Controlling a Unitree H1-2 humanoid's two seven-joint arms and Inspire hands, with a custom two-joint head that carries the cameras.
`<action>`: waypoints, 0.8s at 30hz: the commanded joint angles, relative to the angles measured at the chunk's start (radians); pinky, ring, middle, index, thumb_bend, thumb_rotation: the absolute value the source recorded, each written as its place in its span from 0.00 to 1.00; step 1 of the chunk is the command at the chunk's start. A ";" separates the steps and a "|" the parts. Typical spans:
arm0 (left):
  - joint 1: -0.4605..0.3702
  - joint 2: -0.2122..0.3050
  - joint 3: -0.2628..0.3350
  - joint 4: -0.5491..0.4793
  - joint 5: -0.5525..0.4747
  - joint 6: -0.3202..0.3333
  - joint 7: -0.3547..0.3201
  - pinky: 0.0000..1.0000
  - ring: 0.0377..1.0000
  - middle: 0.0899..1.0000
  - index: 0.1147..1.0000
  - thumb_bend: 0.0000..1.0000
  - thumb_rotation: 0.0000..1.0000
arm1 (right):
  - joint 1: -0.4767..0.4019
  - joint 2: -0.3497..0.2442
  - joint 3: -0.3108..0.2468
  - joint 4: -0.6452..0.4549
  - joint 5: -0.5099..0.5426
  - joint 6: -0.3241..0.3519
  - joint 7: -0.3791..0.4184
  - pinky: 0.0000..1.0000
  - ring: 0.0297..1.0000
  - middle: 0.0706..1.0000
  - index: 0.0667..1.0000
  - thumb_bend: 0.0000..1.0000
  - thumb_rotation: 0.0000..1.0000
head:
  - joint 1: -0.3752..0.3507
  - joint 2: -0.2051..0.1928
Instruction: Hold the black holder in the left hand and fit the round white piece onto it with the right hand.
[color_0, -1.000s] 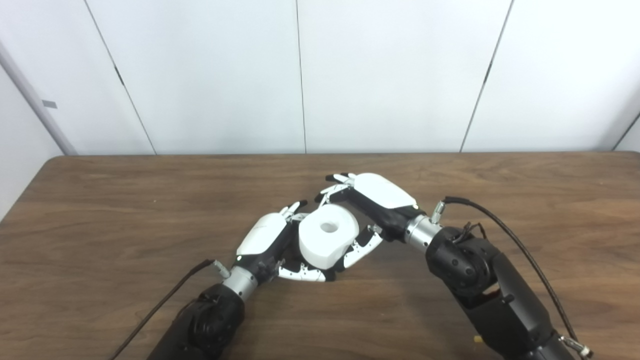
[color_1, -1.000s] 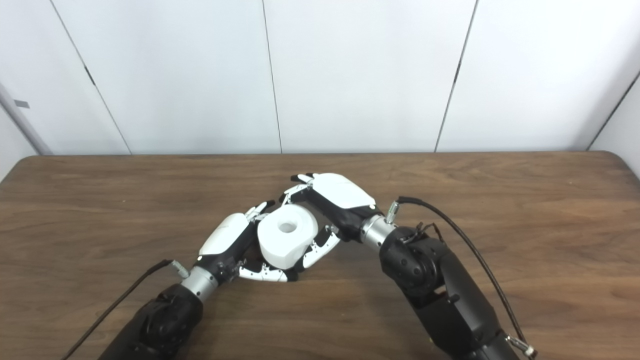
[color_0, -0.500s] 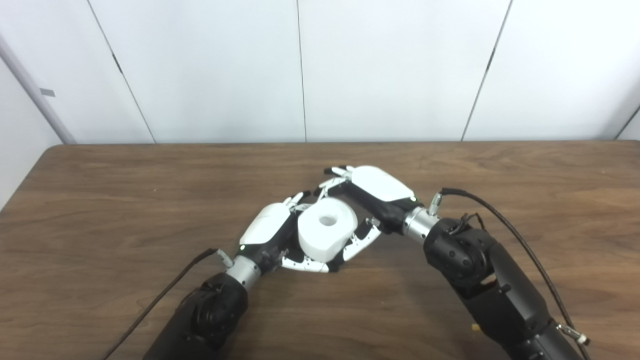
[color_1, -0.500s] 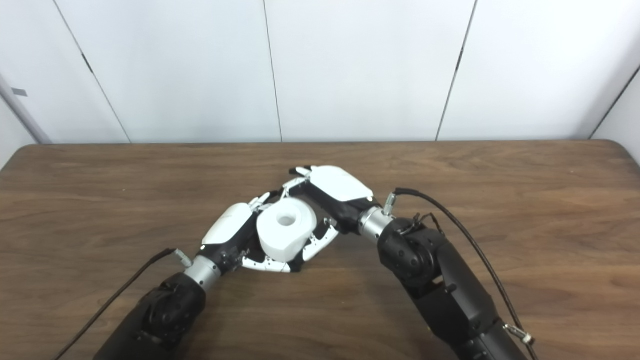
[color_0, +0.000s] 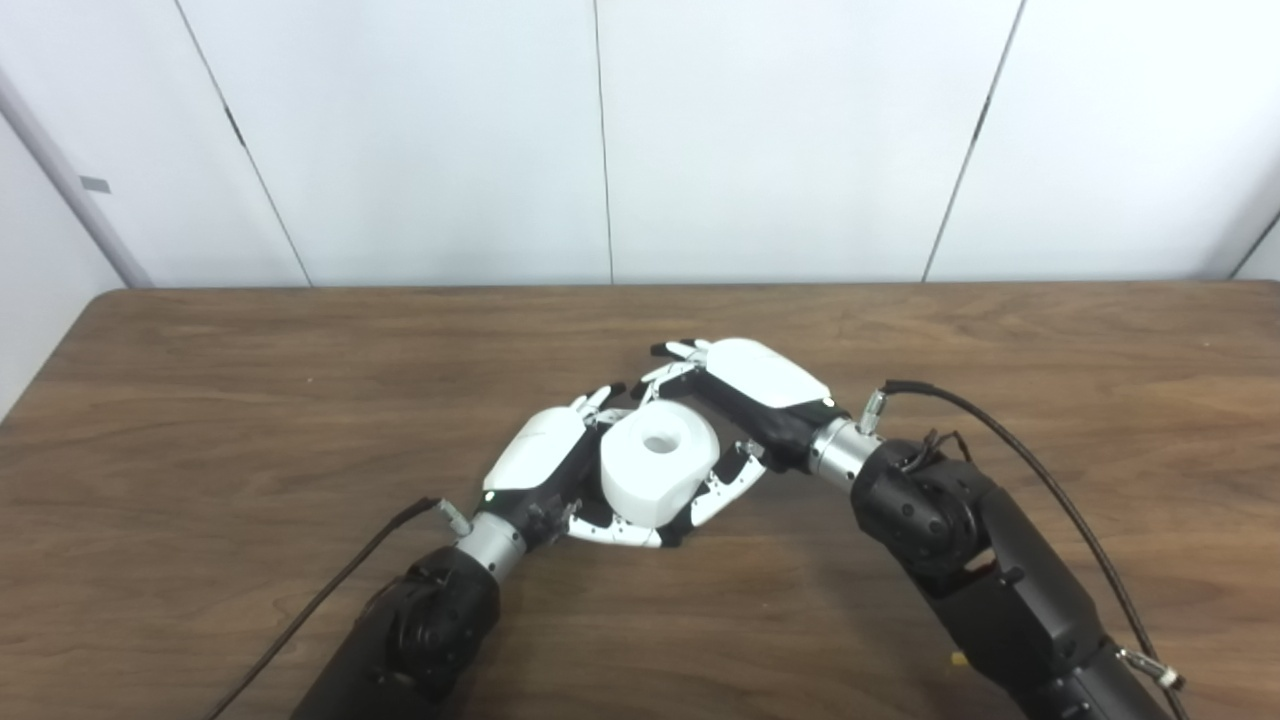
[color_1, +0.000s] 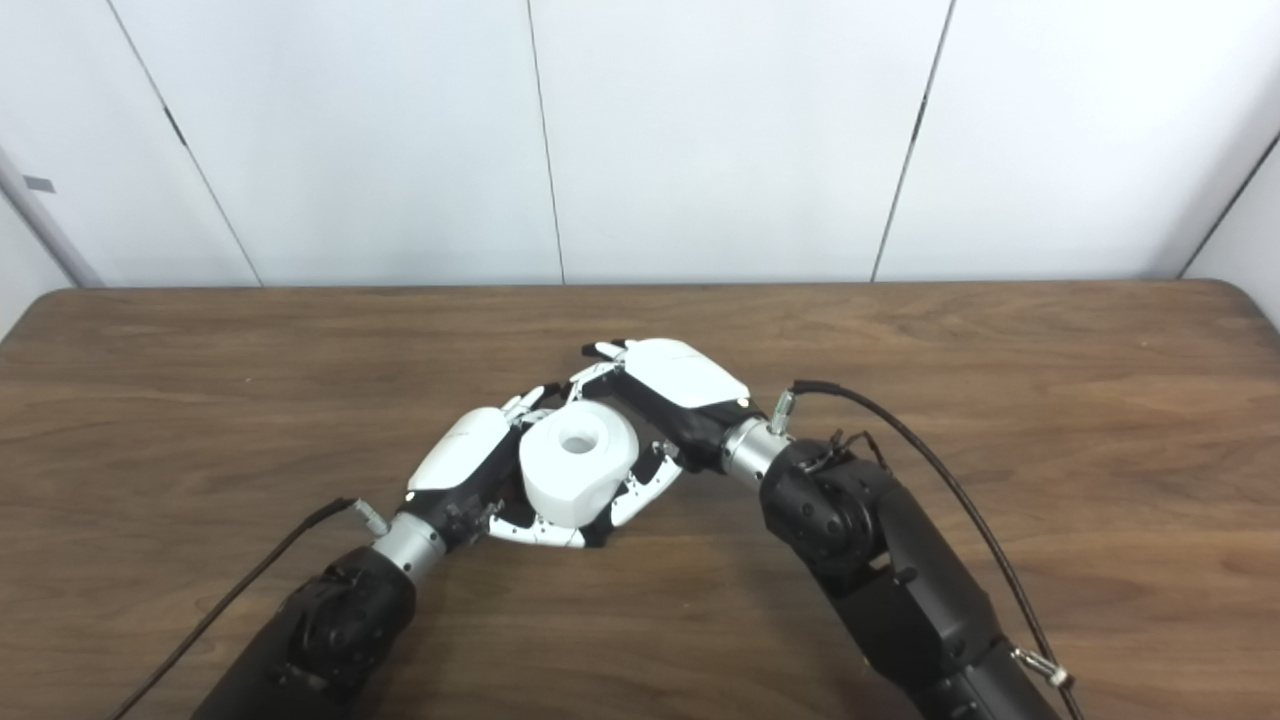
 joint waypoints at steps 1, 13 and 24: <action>0.001 -0.002 -0.007 -0.029 0.006 -0.012 -0.019 1.00 1.00 0.80 0.41 0.52 0.05 | -0.022 -0.024 -0.001 0.003 -0.032 0.006 -0.004 1.00 0.96 0.78 0.44 0.52 0.14 | 0.001 0.001; -0.010 0.000 0.003 -0.002 0.001 -0.029 -0.012 1.00 1.00 0.79 0.41 0.52 0.05 | -0.005 -0.026 -0.008 -0.049 -0.026 0.060 0.032 1.00 0.98 0.87 0.87 0.98 0.35 | 0.000 -0.008; -0.011 0.005 0.011 -0.006 -0.001 -0.025 -0.027 1.00 1.00 0.79 0.41 0.52 0.05 | 0.005 -0.027 -0.039 -0.075 -0.013 0.059 0.018 1.00 1.00 0.91 0.91 0.97 0.34 | -0.005 -0.008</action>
